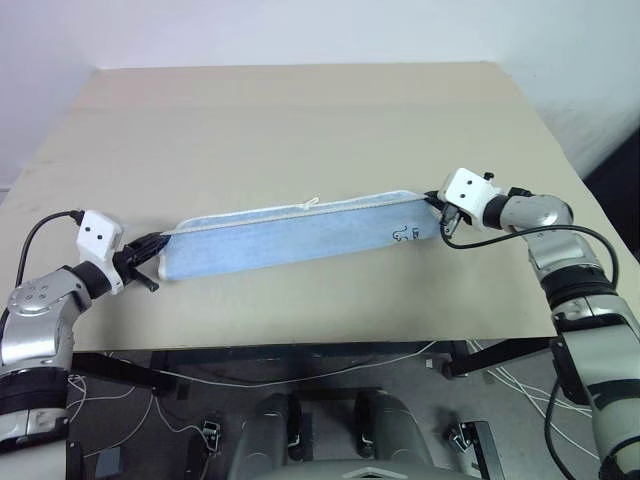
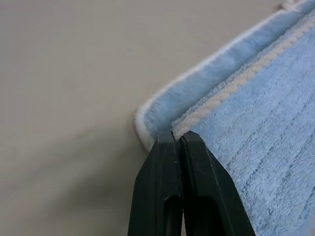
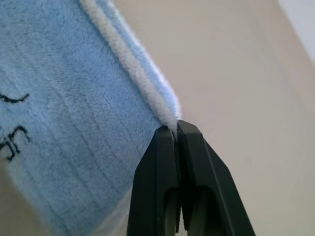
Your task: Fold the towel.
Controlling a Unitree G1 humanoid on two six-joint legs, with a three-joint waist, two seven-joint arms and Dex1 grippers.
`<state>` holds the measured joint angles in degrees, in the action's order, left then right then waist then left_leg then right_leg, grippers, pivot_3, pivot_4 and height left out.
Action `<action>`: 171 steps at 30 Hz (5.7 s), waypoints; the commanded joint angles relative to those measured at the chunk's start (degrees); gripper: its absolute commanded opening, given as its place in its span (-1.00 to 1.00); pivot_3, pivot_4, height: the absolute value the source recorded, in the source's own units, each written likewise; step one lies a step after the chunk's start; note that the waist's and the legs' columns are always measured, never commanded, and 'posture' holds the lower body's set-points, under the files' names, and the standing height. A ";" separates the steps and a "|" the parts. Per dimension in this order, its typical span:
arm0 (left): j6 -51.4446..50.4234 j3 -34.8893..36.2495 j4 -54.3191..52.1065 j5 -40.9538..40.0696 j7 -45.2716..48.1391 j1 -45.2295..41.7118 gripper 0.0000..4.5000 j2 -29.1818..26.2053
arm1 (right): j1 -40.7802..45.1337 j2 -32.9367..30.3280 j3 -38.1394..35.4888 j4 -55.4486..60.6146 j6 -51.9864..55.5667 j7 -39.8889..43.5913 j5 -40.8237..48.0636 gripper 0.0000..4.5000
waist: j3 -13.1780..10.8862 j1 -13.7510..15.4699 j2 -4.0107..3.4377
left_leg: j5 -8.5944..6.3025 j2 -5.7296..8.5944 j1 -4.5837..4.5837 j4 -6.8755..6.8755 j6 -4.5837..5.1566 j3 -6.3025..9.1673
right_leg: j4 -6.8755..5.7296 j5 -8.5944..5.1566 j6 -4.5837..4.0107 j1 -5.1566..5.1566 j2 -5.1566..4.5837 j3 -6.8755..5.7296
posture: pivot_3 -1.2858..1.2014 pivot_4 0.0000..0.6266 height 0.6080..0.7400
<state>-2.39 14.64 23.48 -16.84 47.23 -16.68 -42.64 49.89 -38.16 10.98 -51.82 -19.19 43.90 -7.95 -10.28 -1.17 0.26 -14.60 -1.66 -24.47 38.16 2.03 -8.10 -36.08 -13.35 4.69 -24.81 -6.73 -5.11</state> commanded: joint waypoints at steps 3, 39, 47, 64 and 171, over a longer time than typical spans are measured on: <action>5.53 -0.32 7.20 4.13 -4.20 -4.45 -1.00 0.43 | 3.28 0.35 -0.49 -5.81 -3.38 -3.24 -2.52 -0.98 | 0.00 0.02 0.00 | 0.00 0.00 0.00 0.00 0.01 -0.02 | -0.01 -0.01 0.01 0.00 0.01 0.00 | 0.03 -0.52 1.00; 9.02 5.68 -5.78 -2.14 -7.70 0.29 1.00 5.00 | -21.87 6.76 -38.33 41.05 71.19 -17.48 50.06 0.99 | 0.04 0.27 -0.01 | -0.04 -0.06 0.09 0.04 0.04 0.17 | -0.01 0.03 -0.01 0.15 -0.12 -0.01 | 0.03 -0.52 1.00; 6.53 -0.14 -14.30 -5.10 2.13 2.22 1.00 6.16 | -27.14 16.12 -47.54 50.94 87.68 -32.42 63.57 0.99 | 0.08 0.31 -0.04 | -0.16 -0.04 0.05 0.02 0.25 0.16 | 0.00 0.03 -0.02 0.11 -0.09 -0.01 | 0.03 -0.52 1.00; -0.65 -4.60 -26.70 -8.45 4.21 8.48 1.00 10.02 | -15.70 29.75 -53.54 37.24 83.27 -56.00 72.42 0.99 | 0.26 -1.28 0.15 | -0.16 -0.14 0.09 0.00 0.29 0.16 | -0.02 0.03 -0.01 0.14 0.20 0.00 | 0.03 -0.52 1.00; -32.50 4.61 -51.62 -60.86 -59.49 27.66 1.00 39.87 | -2.72 15.91 -9.92 19.28 26.93 4.55 18.95 -0.95 | 0.36 0.31 0.27 | -0.28 -0.03 0.10 0.00 0.40 0.27 | 0.16 -0.08 -0.21 0.21 -0.15 -0.04 | 0.03 -0.52 1.00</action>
<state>-35.35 18.99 -29.07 -75.29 -9.12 11.39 -3.06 45.65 -21.88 2.33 -35.02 7.72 48.58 9.91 -9.93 -0.86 0.53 -14.87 -1.69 -24.37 38.16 2.43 -7.81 -35.92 -13.44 4.48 -24.60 -6.88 -5.15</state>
